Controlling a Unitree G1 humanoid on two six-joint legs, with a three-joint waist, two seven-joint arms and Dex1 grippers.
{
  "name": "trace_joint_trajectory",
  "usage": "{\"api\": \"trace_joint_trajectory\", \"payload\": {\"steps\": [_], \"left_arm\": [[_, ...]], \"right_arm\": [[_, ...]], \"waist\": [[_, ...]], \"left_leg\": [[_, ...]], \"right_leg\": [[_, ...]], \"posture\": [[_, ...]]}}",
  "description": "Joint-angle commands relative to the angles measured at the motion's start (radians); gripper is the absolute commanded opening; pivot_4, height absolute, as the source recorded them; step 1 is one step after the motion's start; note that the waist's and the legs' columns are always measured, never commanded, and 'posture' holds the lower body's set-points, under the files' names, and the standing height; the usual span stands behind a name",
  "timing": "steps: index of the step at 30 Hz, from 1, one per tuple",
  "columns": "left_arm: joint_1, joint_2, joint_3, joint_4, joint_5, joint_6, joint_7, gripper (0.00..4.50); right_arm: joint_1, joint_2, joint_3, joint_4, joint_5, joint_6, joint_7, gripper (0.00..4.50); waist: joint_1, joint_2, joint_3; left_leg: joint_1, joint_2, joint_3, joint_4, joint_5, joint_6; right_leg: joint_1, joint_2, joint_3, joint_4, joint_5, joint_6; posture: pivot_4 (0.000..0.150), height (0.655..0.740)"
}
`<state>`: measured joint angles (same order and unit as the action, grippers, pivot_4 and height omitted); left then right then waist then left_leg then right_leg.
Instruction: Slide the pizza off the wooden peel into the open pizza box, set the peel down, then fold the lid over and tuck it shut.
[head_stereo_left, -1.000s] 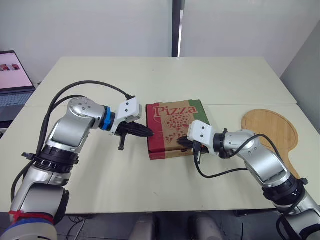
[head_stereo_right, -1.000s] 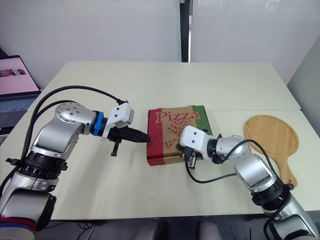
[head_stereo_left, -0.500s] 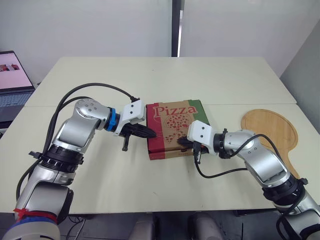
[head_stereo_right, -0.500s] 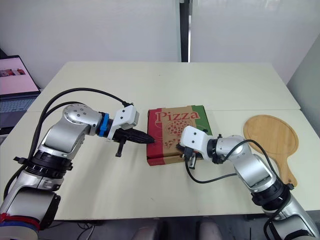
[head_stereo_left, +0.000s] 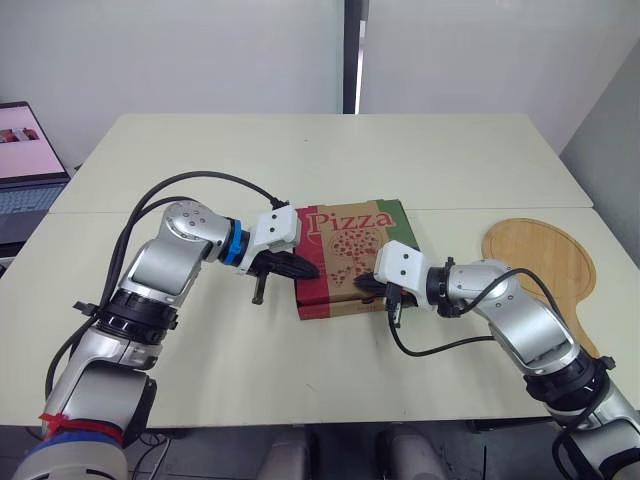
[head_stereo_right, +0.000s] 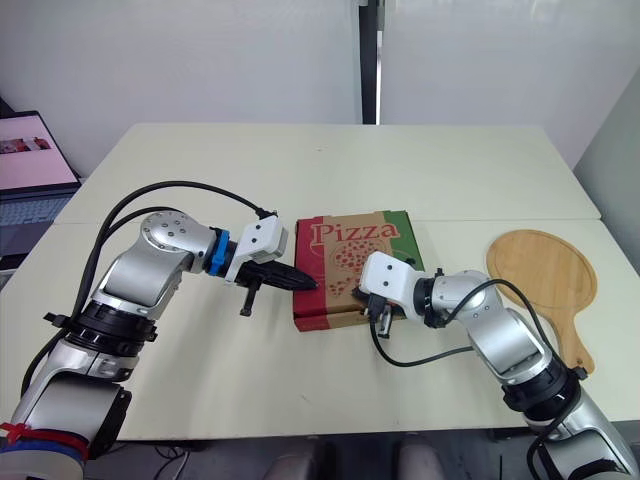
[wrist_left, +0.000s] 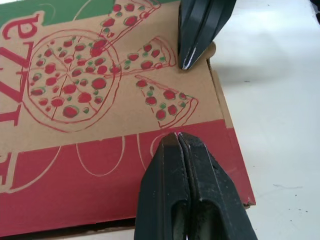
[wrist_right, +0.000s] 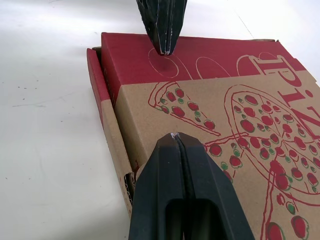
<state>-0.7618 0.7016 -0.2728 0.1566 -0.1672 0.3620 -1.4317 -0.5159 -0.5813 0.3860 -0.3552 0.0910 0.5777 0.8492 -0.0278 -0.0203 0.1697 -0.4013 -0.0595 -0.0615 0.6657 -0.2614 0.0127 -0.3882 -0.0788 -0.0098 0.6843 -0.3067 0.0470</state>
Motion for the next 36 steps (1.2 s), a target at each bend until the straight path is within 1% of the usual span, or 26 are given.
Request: {"api": "trace_joint_trajectory", "payload": {"steps": [1, 18, 22, 26, 30, 36], "left_arm": [[-0.023, 0.005, -0.003, -0.013, 0.007, -0.02, -0.009, 0.0], [0.034, 0.005, -0.057, 0.002, 0.059, -0.052, -0.004, 0.0], [0.04, 0.004, -0.066, 0.001, 0.07, -0.058, -0.008, 0.0], [0.04, 0.0, -0.061, -0.004, 0.066, -0.052, -0.004, 0.0], [0.039, -0.001, -0.058, -0.01, 0.063, -0.048, -0.001, 0.0], [0.035, -0.005, -0.054, -0.004, 0.063, -0.05, 0.006, 0.0]], "right_arm": [[-0.002, 0.003, -0.004, -0.008, -0.009, -0.013, 0.001, 0.05], [0.001, 0.009, -0.007, 0.003, -0.014, -0.027, -0.01, 0.05], [0.003, 0.008, -0.049, 0.006, -0.013, -0.038, -0.035, 0.05], [0.024, -0.042, -0.121, 0.027, -0.015, -0.051, -0.042, 0.05], [0.073, -0.1, -0.148, 0.059, -0.03, -0.086, -0.031, 0.05], [0.121, -0.143, -0.128, 0.095, -0.06, -0.105, -0.013, 0.05]], "waist": [[0.0, 0.0, 0.0], [0.0, 0.0, 0.0], [0.0, 0.0, 0.0], [0.0, 0.0, 0.0], [0.001, 0.0, 0.0], [0.001, 0.0, 0.0]], "left_leg": [[0.0, 0.0, 0.0, 0.0, 0.0, 0.0], [0.0, 0.0, 0.0, 0.0, 0.0, 0.0], [0.0, 0.0, 0.0, 0.0, 0.0, 0.0], [0.0, 0.0, 0.0, 0.0, 0.0, 0.0], [0.0, 0.0, 0.0, 0.0, -0.001, 0.001], [0.001, 0.0, 0.0, 0.0, -0.002, 0.003]], "right_leg": [[0.0, 0.0, 0.0, 0.0, 0.0, 0.0], [0.0, 0.0, 0.0, 0.0, 0.0, 0.0], [0.0, 0.0, 0.0, 0.0, 0.0, 0.0], [0.0, 0.0, 0.0, 0.0, 0.0, 0.0], [0.001, 0.0, 0.0, 0.0, 0.0, 0.0], [0.001, 0.0, 0.0, 0.0, 0.0, 0.0]], "posture": [[0.15, 0.7281], [0.15, 0.7281], [0.15, 0.7281], [0.15, 0.7281], [0.15, 0.7281], [0.15, 0.7281]]}}
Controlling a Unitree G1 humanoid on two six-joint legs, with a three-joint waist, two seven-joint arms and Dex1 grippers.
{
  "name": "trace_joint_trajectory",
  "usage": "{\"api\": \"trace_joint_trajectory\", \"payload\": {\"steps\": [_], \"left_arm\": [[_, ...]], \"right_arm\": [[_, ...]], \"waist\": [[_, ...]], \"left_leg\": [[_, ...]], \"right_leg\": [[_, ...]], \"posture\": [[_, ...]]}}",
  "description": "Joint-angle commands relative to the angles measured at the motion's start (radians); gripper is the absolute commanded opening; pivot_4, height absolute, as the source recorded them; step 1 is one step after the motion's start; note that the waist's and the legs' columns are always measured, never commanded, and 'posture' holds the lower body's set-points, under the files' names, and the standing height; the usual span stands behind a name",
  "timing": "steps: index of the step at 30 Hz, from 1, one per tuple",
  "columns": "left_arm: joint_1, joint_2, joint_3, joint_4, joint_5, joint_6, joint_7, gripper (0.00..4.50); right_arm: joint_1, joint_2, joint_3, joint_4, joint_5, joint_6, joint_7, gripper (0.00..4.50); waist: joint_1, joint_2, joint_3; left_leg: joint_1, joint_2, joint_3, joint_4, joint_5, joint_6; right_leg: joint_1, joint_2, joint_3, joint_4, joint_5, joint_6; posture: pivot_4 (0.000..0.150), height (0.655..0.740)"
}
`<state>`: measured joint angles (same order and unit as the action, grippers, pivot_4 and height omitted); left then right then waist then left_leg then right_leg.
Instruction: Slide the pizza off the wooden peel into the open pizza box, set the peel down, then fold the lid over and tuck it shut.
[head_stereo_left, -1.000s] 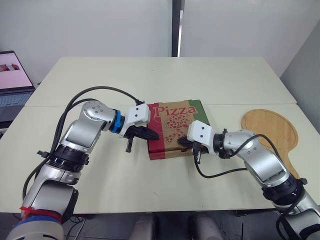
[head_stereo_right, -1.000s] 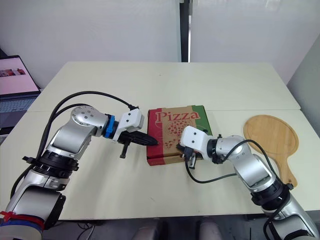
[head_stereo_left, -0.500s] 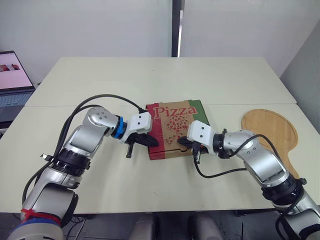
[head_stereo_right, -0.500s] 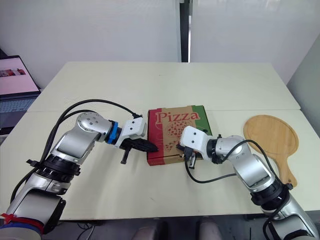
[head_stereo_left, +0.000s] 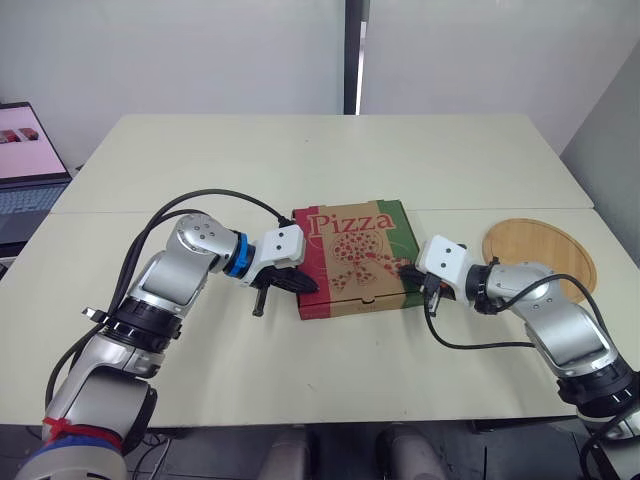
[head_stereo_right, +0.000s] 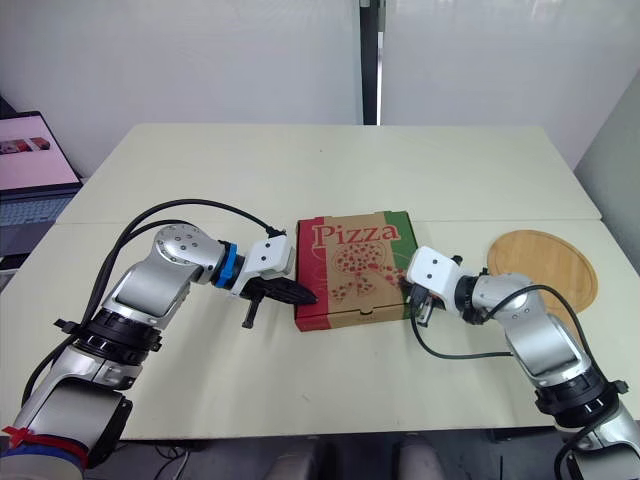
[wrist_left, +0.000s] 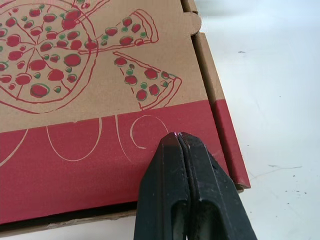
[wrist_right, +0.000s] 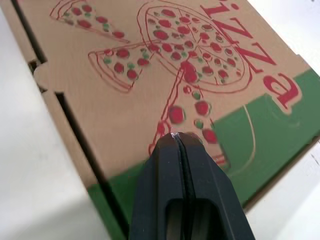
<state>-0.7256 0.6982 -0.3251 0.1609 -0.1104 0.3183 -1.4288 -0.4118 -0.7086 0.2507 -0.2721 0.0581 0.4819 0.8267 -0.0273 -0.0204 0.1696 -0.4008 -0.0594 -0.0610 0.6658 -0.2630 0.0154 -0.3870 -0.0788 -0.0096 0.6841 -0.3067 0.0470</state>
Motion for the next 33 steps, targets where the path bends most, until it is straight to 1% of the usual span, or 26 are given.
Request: {"api": "trace_joint_trajectory", "payload": {"steps": [1, 4, 8, 11, 13, 15, 18, 22, 27, 30, 33], "left_arm": [[-0.002, -0.004, 0.001, -0.007, 0.005, -0.01, 0.005, 0.0], [-0.004, -0.005, 0.042, -0.019, -0.027, 0.011, 0.023, 0.0], [0.001, 0.024, 0.194, -0.051, -0.125, 0.143, 0.1, 0.0], [0.024, 0.025, 0.338, -0.045, -0.178, 0.233, 0.236, 0.0], [0.06, 0.029, 0.392, -0.034, -0.168, 0.233, 0.317, 0.0], [0.112, 0.029, 0.415, -0.019, -0.139, 0.218, 0.387, 0.0], [0.182, 0.002, 0.419, -0.004, -0.106, 0.196, 0.484, 0.0], [0.219, -0.08, 0.4, 0.001, -0.112, 0.214, 0.569, 0.0], [0.237, -0.158, 0.347, -0.048, -0.138, 0.255, 0.574, 0.0], [0.241, -0.177, 0.332, -0.083, -0.157, 0.287, 0.572, 0.0], [0.272, -0.179, 0.305, -0.163, -0.193, 0.338, 0.549, 0.0]], "right_arm": [[0.019, -0.012, 0.012, 0.018, -0.033, -0.021, 0.005, 0.05], [0.013, 0.009, -0.018, 0.014, -0.024, -0.046, -0.019, 0.05], [0.022, 0.015, -0.167, -0.013, 0.044, -0.038, -0.056, 0.05], [0.045, -0.008, -0.272, -0.003, 0.063, -0.023, -0.087, 0.05], [0.068, -0.033, -0.302, 0.019, 0.044, -0.032, -0.098, 0.05], [0.089, -0.05, -0.304, 0.056, 0.012, -0.054, -0.115, 0.05], [0.114, -0.057, -0.281, 0.098, -0.015, -0.075, -0.123, 0.05], [0.125, -0.038, -0.219, 0.153, -0.041, -0.105, -0.108, 0.05], [0.13, -0.01, -0.143, 0.176, -0.024, -0.131, -0.036, 0.05], [0.144, -0.006, -0.129, 0.138, 0.0, -0.135, 0.003, 0.05], [0.164, -0.003, -0.13, 0.079, 0.037, -0.12, 0.039, 0.05]], "waist": [[0.0, 0.0, 0.0], [0.0, 0.0, 0.0], [0.0, 0.0, 0.0], [0.0, 0.0, 0.0], [0.0, 0.0, 0.0], [0.0, 0.0, 0.0], [0.001, 0.0, 0.0], [0.004, 0.0, 0.0], [0.009, 0.0, 0.0], [0.01, 0.0, 0.0], [0.009, 0.0, 0.0]], "left_leg": [[0.0, 0.0, 0.0, 0.0, 0.0, 0.0], [0.0, 0.0, 0.0, 0.0, 0.0, 0.0], [0.0, 0.0, 0.0, 0.0, 0.0, 0.0], [-0.001, 0.0, 0.0, 0.0, 0.001, -0.002], [0.0, 0.0, 0.0, 0.0, 0.001, -0.002], [0.001, 0.0, 0.0, -0.001, 0.001, -0.002], [0.001, 0.0, 0.001, -0.001, 0.001, -0.002], [0.0, 0.0, 0.001, 0.0, 0.001, -0.002], [0.0, -0.001, 0.002, 0.0, 0.002, -0.003], [0.0, 0.0, 0.002, 0.0, 0.002, -0.003], [0.0, 0.0, 0.002, -0.001, 0.002, -0.003]], "right_leg": [[0.0, 0.0, 0.0, 0.0, 0.0, 0.0], [0.0, 0.0, 0.0, 0.0, 0.0, 0.0], [-0.001, 0.0, 0.0, 0.0, 0.0, 0.0], [-0.001, 0.0, 0.0, 0.0, 0.0, 0.0], [-0.001, -0.001, 0.0, 0.0, 0.0, 0.0], [0.0, -0.001, 0.0, 0.0, 0.0, 0.0], [0.0, -0.001, 0.001, 0.0, 0.0, 0.0], [0.0, -0.002, 0.001, 0.0, 0.0, 0.0], [0.0, -0.002, 0.001, 0.0, 0.0, 0.0], [0.0, -0.002, 0.001, 0.0, 0.0, 0.0], [0.0, -0.002, 0.001, 0.0, 0.0, 0.0]], "posture": [[0.15, 0.7281], [0.15, 0.7281], [0.15, 0.7281], [0.15, 0.7281], [0.15, 0.7281], [0.15, 0.7281], [0.15, 0.7281], [0.15, 0.7281], [0.15, 0.7281], [0.15, 0.7281], [0.15, 0.7281]]}}
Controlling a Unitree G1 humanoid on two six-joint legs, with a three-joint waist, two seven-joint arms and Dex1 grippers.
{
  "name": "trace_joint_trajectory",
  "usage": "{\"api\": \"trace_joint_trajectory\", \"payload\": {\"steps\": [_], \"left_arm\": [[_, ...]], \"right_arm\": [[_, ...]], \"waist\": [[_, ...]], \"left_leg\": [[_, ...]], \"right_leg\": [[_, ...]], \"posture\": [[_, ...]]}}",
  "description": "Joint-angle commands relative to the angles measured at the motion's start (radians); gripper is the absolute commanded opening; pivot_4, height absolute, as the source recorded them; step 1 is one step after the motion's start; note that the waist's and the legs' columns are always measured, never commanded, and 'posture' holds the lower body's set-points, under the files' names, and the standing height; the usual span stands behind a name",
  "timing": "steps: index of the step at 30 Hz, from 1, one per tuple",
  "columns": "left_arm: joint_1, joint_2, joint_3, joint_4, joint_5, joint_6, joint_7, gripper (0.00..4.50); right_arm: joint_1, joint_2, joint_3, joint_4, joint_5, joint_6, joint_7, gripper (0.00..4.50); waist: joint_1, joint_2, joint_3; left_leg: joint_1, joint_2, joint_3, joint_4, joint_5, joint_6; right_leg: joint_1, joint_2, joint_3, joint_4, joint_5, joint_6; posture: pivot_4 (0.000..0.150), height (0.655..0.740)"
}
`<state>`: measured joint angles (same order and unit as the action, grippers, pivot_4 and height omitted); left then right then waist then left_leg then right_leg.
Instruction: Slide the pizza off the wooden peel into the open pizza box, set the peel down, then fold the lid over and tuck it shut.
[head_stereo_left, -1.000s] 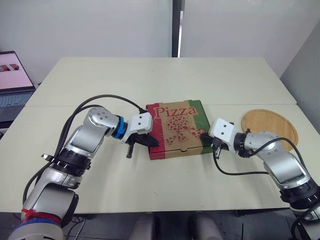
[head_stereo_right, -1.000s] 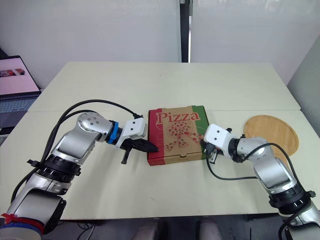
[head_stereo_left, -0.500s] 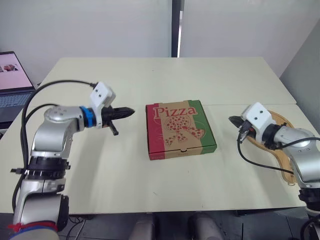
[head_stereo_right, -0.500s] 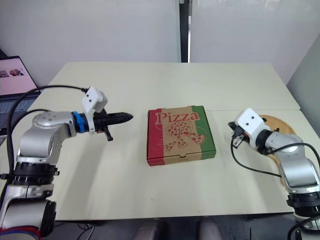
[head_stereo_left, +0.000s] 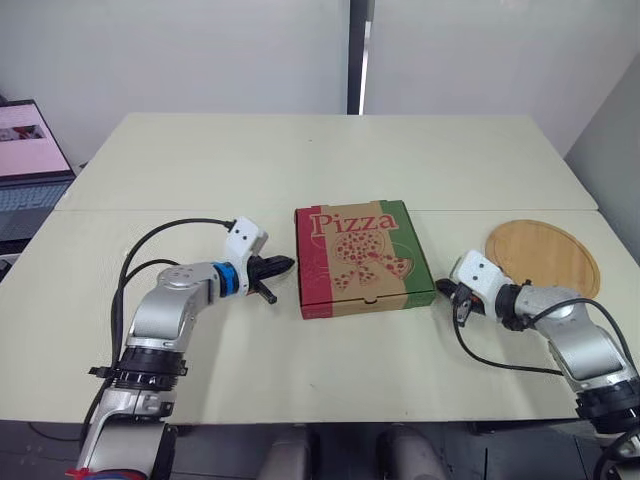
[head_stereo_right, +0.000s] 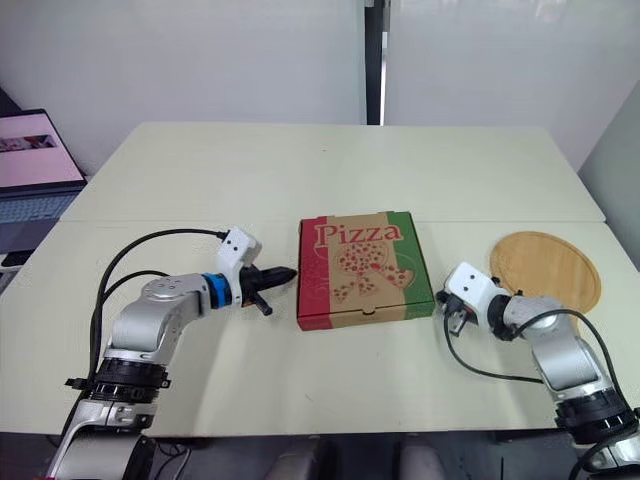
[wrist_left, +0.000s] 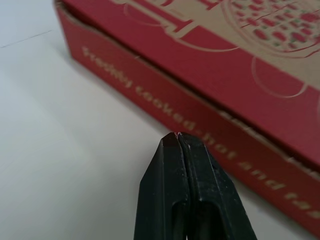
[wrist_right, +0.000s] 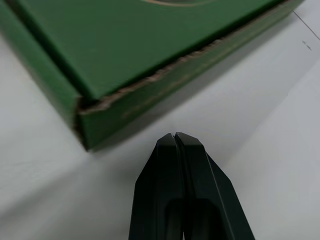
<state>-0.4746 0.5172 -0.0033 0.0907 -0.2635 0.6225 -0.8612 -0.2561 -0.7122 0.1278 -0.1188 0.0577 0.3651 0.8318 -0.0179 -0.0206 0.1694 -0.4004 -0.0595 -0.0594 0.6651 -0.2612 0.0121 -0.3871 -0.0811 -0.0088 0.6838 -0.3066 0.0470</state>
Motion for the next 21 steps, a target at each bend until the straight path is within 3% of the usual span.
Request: {"api": "trace_joint_trajectory", "payload": {"steps": [1, 14, 21], "left_arm": [[0.033, 0.001, -0.022, -0.122, -0.054, 0.055, -0.023, 0.0], [0.096, -0.007, -0.058, -0.225, -0.076, 0.115, -0.028, 0.0], [0.121, -0.005, -0.062, -0.243, -0.07, 0.116, -0.028, 0.0]], "right_arm": [[0.023, -0.005, -0.008, -0.104, 0.052, 0.007, 0.049, 0.05], [0.121, -0.058, 0.007, -0.305, 0.1, 0.106, 0.13, 0.05], [0.12, -0.065, 0.001, -0.297, 0.062, 0.103, 0.121, 0.05]], "waist": [[-0.001, 0.0, 0.0], [0.013, 0.0, 0.0], [0.015, 0.0, 0.0]], "left_leg": [[0.0, 0.0, 0.0, 0.0, 0.0, 0.0], [0.0, 0.0, 0.0, 0.0, 0.0, 0.0], [0.0, 0.0, 0.0, 0.0, 0.0, 0.0]], "right_leg": [[0.0, 0.0, 0.0, 0.0, 0.0, 0.0], [0.001, 0.0, 0.0, -0.002, 0.0, 0.0], [0.001, 0.0, 0.0, -0.002, 0.0, 0.0]], "posture": [[0.15, 0.7281], [0.15, 0.7281], [0.15, 0.7281]]}}
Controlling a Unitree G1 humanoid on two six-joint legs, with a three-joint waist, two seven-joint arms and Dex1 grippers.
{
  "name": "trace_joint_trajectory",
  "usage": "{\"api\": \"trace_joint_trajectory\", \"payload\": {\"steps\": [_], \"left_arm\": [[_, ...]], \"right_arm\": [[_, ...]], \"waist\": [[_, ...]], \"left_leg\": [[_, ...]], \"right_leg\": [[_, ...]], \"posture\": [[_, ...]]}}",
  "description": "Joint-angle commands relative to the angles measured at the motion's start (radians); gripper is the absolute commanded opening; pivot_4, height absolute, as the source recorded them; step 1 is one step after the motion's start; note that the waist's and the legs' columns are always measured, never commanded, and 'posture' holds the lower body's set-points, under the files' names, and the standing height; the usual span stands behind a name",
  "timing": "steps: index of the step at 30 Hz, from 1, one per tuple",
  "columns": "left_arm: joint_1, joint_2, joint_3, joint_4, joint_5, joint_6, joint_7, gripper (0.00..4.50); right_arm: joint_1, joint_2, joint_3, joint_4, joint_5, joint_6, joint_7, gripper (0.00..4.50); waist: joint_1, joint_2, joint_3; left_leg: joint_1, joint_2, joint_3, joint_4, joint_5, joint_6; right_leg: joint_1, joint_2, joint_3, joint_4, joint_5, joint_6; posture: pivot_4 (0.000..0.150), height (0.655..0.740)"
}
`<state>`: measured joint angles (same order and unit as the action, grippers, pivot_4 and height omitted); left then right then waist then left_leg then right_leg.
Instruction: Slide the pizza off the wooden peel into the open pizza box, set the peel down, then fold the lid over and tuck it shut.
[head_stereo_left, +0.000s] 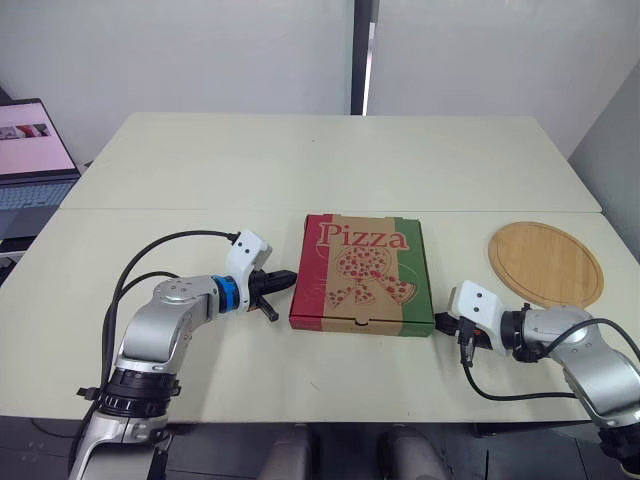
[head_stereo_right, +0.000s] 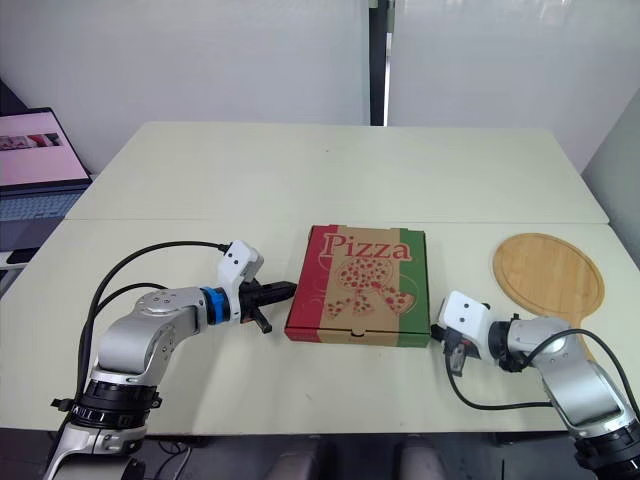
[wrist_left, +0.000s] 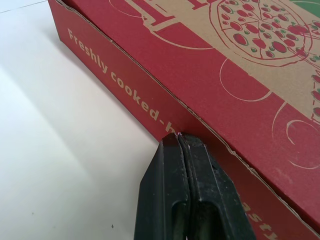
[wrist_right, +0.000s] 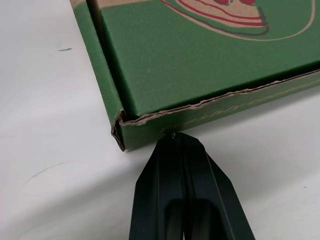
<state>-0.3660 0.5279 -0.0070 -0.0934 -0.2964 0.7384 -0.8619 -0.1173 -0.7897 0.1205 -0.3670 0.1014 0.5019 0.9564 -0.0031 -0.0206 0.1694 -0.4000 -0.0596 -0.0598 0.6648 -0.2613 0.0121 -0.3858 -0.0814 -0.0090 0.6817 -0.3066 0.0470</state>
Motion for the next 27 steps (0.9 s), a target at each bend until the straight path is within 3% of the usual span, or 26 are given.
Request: {"api": "trace_joint_trajectory", "payload": {"steps": [1, 9, 15, 20, 27], "left_arm": [[0.016, -0.009, -0.051, -0.058, -0.034, -0.004, -0.026, 0.0], [0.101, 0.142, 0.097, -0.073, -0.03, -0.056, -0.034, 0.0], [0.335, 0.308, 0.29, -0.102, -0.005, -0.175, -0.049, 0.0], [0.539, 0.328, 0.471, -0.089, 0.044, -0.311, -0.008, 0.0], [0.659, 0.299, 0.576, -0.1, 0.022, -0.344, 0.009, 0.0]], "right_arm": [[-0.024, 0.01, 0.005, -0.041, 0.009, -0.036, -0.01, 0.05], [-0.001, -0.058, -0.122, 0.038, 0.013, -0.099, -0.011, 0.05], [0.047, -0.11, -0.312, 0.19, 0.023, -0.311, -0.015, 0.05], [0.115, -0.178, -0.425, 0.295, 0.11, -0.342, 0.099, 0.05], [0.166, -0.266, -0.498, 0.475, 0.115, -0.392, 0.166, 0.05]], "waist": [[0.0, 0.0, 0.0], [0.0, 0.0, 0.0], [0.001, 0.0, 0.0], [0.003, 0.0, 0.0], [0.006, 0.0, 0.0]], "left_leg": [[0.0, 0.0, 0.0, 0.0, 0.0, 0.0], [0.0, 0.0, 0.0, 0.0, 0.0, 0.0], [0.0, 0.0, 0.0, -0.002, -0.001, 0.001], [0.0, 0.0, 0.001, -0.002, -0.002, 0.004], [0.001, 0.0, 0.002, -0.002, -0.004, 0.006]], "right_leg": [[0.0, 0.0, 0.0, 0.0, 0.0, 0.0], [0.0, 0.0, 0.0, 0.0, 0.0, 0.0], [0.0, -0.002, 0.0, -0.001, 0.0, 0.0], [0.001, -0.003, -0.001, -0.002, 0.0, 0.0], [0.002, -0.005, -0.002, -0.003, 0.0, 0.0]], "posture": [[0.15, 0.7281], [0.15, 0.7281], [0.15, 0.7281], [0.15, 0.7281], [0.15, 0.7281]]}}
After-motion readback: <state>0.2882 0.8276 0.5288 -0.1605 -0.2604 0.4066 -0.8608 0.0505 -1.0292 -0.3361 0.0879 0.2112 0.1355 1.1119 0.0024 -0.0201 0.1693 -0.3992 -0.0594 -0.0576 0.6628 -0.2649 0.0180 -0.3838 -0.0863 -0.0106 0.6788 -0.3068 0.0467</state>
